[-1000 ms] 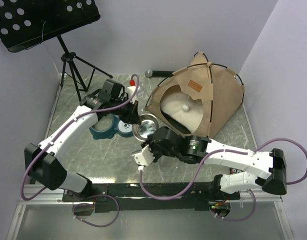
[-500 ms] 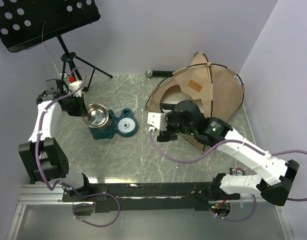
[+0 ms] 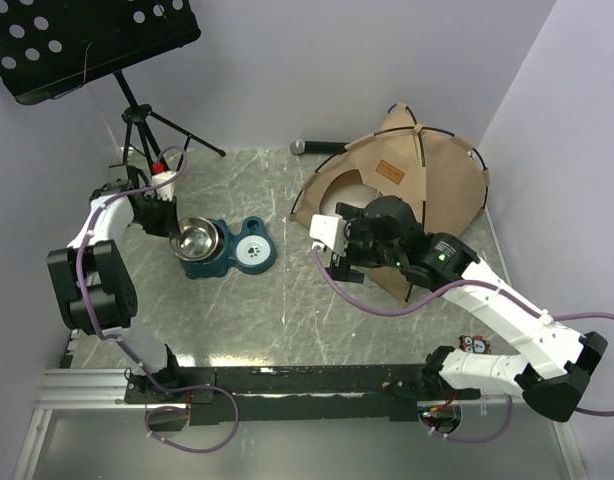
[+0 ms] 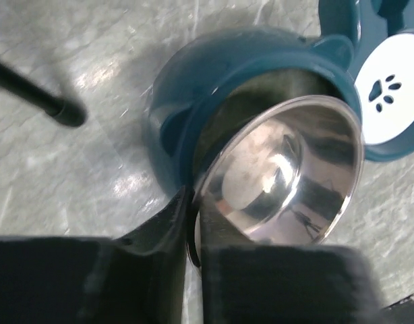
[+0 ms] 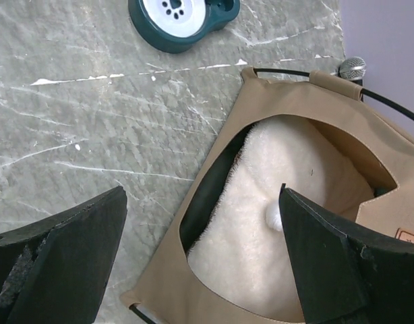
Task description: Set up the pet tent
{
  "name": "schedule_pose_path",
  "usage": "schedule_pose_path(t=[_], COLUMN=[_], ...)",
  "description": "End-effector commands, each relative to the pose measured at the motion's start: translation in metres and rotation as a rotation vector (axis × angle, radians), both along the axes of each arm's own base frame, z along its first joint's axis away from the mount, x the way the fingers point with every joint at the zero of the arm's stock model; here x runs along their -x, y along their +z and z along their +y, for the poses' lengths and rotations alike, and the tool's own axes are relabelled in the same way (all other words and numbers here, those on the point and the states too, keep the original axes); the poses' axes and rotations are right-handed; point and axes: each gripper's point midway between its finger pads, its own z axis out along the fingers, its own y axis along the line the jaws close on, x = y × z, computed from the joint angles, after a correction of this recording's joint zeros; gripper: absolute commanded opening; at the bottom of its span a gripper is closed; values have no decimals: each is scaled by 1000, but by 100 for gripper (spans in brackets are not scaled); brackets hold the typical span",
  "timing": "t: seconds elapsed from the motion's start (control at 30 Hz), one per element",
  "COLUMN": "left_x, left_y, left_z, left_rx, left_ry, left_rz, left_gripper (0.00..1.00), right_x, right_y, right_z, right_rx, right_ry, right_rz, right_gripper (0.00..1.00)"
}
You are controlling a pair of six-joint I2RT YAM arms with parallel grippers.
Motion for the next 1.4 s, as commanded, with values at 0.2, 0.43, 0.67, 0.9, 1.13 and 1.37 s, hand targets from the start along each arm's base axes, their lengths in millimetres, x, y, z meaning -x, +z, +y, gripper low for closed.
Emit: schedule_pose_path(t=[0.2, 0.43, 0.67, 0.9, 1.13, 1.37], left_x=[-38, -22, 29, 25, -11, -29], left_y=[42, 105, 84, 28, -14, -37], left_z=[-9, -5, -37, -64, -59, -56], left_rx=[-29, -90, -66, -85, -126, -137], left_ry=[-28, -16, -167, -187, -150, -140], left_rz=[-154, -289, -177, -87, -58, -22], left_gripper=[66, 100, 100, 86, 59, 39], right_x=[-2, -7, -6, 1, 0, -2], right_y=[9, 5, 10, 10, 6, 3], right_z=[-13, -38, -62, -68, -70, -71], right_rx=[-52, -141, -253, -281, -283, -280], right_ry=[-59, -172, -273, -288, -296, -304], right_rz=[30, 114, 179, 206, 214, 214], right_gripper=[100, 100, 100, 100, 100, 100])
